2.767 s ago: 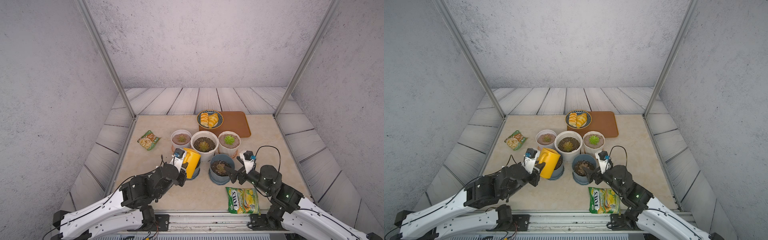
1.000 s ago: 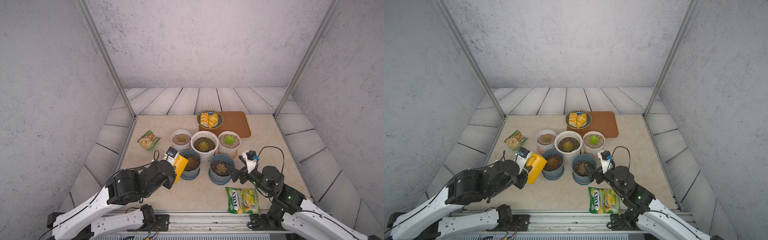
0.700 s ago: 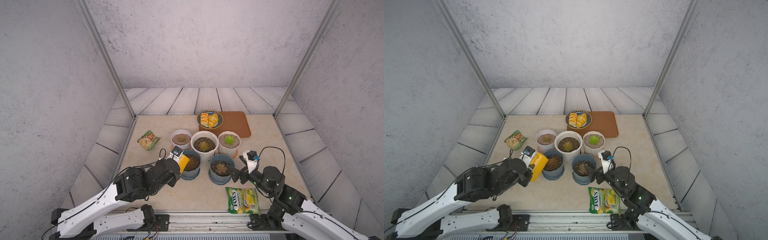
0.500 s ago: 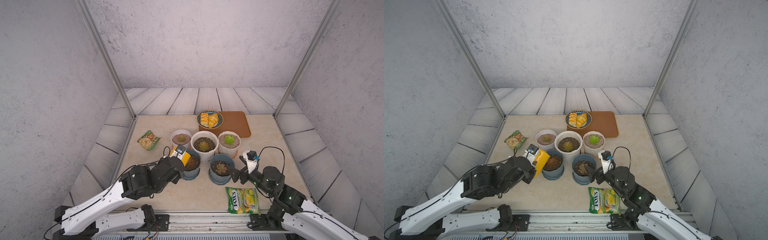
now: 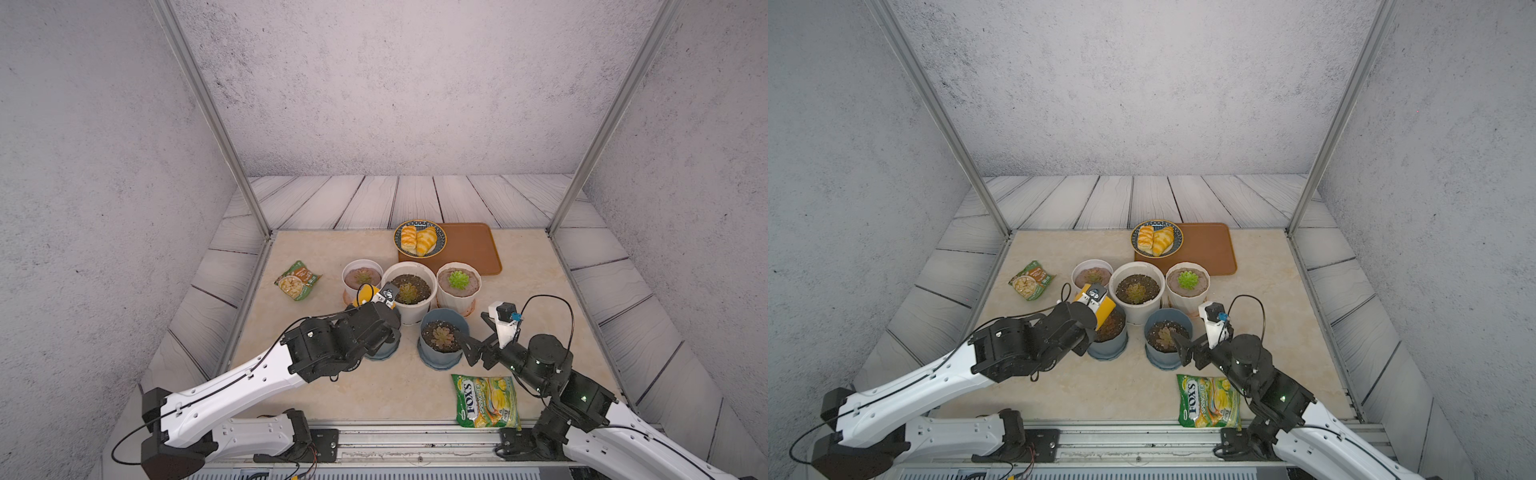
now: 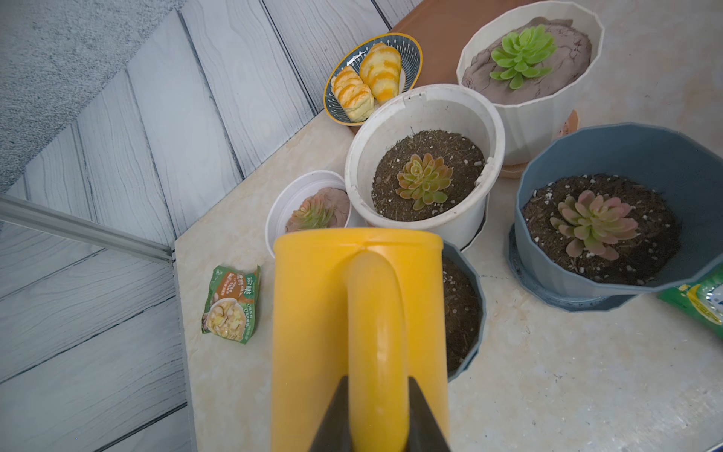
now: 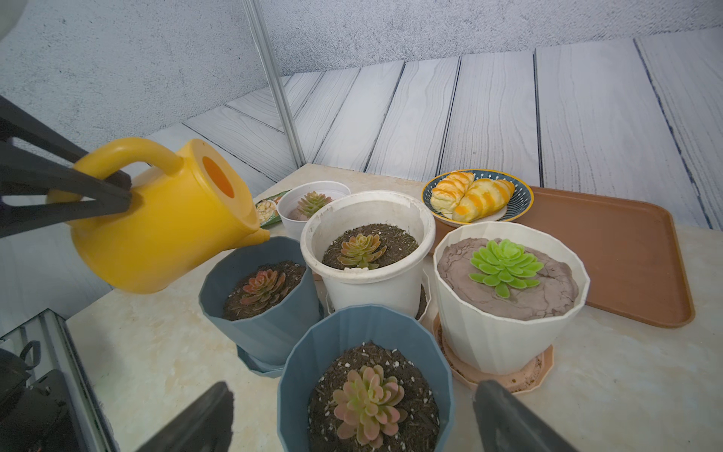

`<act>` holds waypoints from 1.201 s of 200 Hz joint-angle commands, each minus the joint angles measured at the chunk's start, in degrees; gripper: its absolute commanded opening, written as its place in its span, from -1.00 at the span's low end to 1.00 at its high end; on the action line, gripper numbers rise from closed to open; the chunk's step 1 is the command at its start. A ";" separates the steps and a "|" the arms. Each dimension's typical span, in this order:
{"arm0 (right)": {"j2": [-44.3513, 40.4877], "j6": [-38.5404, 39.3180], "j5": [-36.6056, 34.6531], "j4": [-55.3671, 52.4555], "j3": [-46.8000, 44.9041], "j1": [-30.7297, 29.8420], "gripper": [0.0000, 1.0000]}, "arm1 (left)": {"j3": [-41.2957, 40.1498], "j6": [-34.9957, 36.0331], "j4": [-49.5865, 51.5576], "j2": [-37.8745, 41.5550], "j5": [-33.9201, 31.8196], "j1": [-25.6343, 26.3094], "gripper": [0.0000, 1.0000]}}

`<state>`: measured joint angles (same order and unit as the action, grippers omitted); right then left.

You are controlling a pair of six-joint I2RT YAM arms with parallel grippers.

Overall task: Water the succulent around the soil edge
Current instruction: Water the soil of the potted plant with water.

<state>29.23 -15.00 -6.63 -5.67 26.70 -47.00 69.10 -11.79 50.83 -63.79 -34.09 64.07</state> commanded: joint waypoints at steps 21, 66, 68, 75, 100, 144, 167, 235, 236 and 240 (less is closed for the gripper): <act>-1.87 -0.90 -1.80 -0.30 0.66 0.07 0.99 | 2.57 2.61 -4.84 -2.23 0.79 -0.62 -1.00; -2.34 -0.90 -1.98 -0.60 0.72 0.07 0.99 | 3.52 2.70 -6.32 -4.31 3.34 -0.79 -1.00; -2.41 -0.90 -2.05 -0.64 0.72 0.07 0.99 | 3.44 2.66 -6.50 -4.26 3.62 -0.79 -1.00; -2.43 -0.90 -2.05 -0.66 0.72 0.07 0.99 | 3.50 2.48 -6.62 -4.24 4.37 -0.79 -1.00; -2.76 -0.90 -2.32 -0.74 0.68 0.07 0.99 | 3.62 1.17 -6.57 -3.93 7.12 -0.75 -1.00; -2.68 -0.90 -2.59 -0.63 0.55 0.07 0.99 | 2.48 -0.94 -6.58 -2.16 10.02 -0.79 -1.00; -2.43 -0.90 -2.64 -0.49 0.55 0.07 0.99 | 2.01 -1.70 -6.62 -1.05 11.18 -0.74 -1.00; -1.90 -0.73 -3.03 -0.43 0.46 0.07 0.99 | 1.30 -3.41 -4.24 0.92 14.30 -0.79 -1.00; -1.90 -0.73 -3.08 -0.41 0.46 0.07 0.99 | 1.25 -3.46 -4.20 0.93 14.35 -0.79 -1.00; -1.90 -0.73 -3.11 -0.43 0.46 0.07 0.99 | 1.21 -3.58 -4.05 1.07 14.53 -0.75 -1.00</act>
<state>27.16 -15.25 -8.73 -6.31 26.70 -47.00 70.76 -14.00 46.30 -64.31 -20.69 63.70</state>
